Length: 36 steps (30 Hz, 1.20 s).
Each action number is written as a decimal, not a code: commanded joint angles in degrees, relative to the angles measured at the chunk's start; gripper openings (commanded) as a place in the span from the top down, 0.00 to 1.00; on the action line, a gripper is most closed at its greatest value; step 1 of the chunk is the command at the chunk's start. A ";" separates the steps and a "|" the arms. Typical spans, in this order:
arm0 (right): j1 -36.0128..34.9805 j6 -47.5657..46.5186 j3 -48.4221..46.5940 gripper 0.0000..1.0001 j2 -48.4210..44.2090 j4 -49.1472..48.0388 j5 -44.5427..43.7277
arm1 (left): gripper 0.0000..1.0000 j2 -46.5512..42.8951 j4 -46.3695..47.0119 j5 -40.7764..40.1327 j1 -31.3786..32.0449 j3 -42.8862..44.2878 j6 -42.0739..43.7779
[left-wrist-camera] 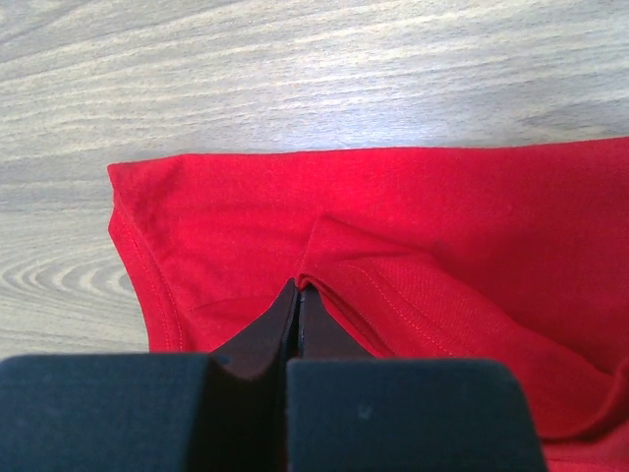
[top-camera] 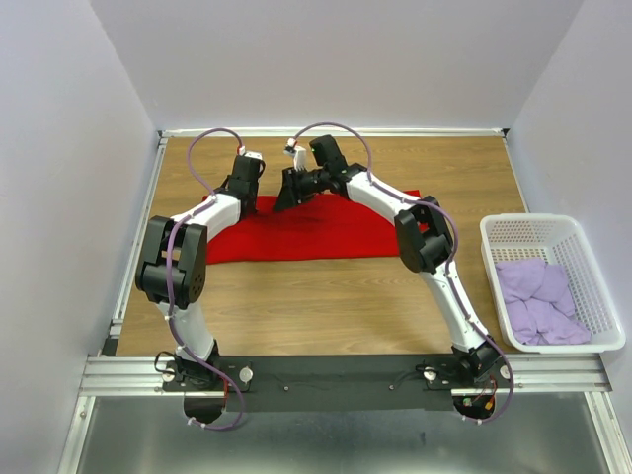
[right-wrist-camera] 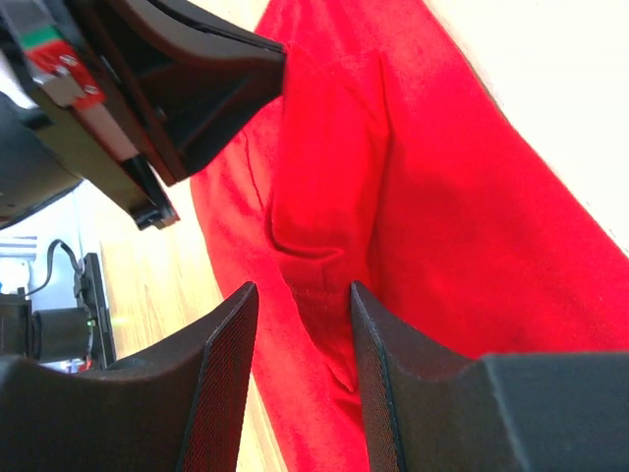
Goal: Fold and stack the t-shirts
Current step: Fold the tshirt
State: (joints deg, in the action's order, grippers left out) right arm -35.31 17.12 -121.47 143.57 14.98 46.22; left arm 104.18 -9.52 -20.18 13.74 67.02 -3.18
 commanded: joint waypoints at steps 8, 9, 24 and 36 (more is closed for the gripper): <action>-0.99 0.63 -1.06 0.52 -0.56 -1.36 3.27 | 0.98 -0.21 0.38 -0.20 0.06 -0.49 -0.77; -1.16 0.54 -0.70 0.53 -0.74 -1.36 3.35 | 0.98 -0.21 0.38 -0.47 0.06 -0.67 -0.69; -2.66 -1.21 7.21 0.66 -4.08 -1.62 4.32 | 0.95 -0.47 0.64 -4.86 0.06 -2.25 -0.42; -3.01 -2.71 13.53 0.66 -5.75 -1.54 3.00 | 0.61 -1.61 0.55 -10.75 0.15 -4.18 -2.09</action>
State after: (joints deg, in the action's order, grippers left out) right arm -37.82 15.70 -109.67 140.99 13.56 49.01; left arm 104.18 -9.41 -26.83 13.74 63.94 -3.64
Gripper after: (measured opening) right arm 0.341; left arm 0.326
